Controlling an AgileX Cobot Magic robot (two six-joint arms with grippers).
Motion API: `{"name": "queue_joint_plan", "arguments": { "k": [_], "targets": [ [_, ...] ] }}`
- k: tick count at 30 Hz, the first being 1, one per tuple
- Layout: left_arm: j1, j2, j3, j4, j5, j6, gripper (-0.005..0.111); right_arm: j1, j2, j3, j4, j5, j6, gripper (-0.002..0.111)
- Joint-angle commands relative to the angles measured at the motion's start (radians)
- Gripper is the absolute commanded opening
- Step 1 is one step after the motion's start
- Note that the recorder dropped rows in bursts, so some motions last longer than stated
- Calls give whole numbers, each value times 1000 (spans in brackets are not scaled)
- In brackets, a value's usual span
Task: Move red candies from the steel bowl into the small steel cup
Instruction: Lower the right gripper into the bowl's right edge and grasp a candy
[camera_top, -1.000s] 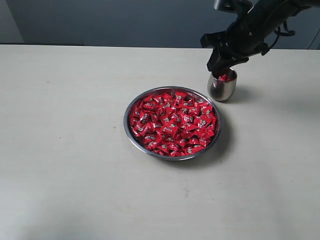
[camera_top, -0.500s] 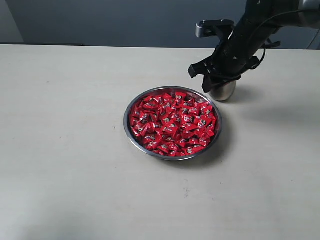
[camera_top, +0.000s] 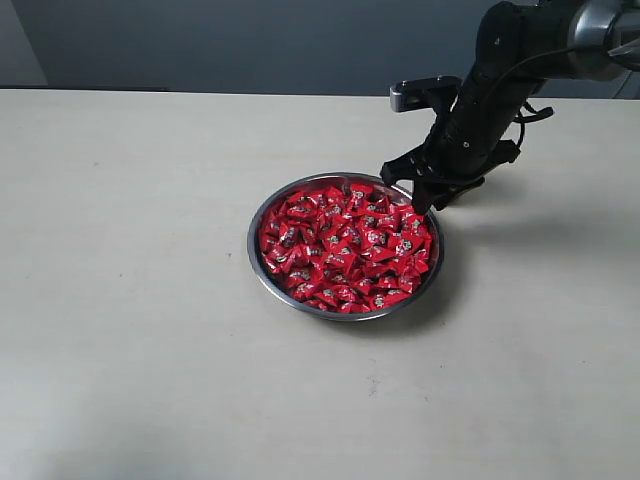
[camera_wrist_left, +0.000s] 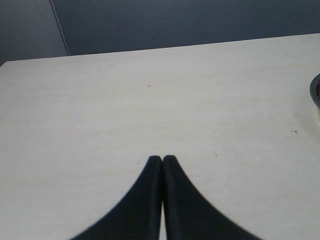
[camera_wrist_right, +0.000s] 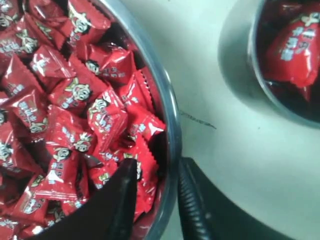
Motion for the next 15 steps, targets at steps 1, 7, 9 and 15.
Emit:
{"name": "queue_joint_plan", "arguments": {
  "k": [1, 7, 9, 15],
  "targets": [
    [0, -5, -8, 2, -8, -3, 0, 0, -2, 6, -5, 2, 2, 28],
    [0, -5, -8, 2, -8, -3, 0, 0, -2, 6, 3, 0, 2, 28],
    [0, -5, -8, 2, -8, -3, 0, 0, -2, 6, 18, 0, 2, 28],
    [0, -5, -8, 2, -8, -3, 0, 0, -2, 6, 30, 0, 2, 28]
  ]
}}
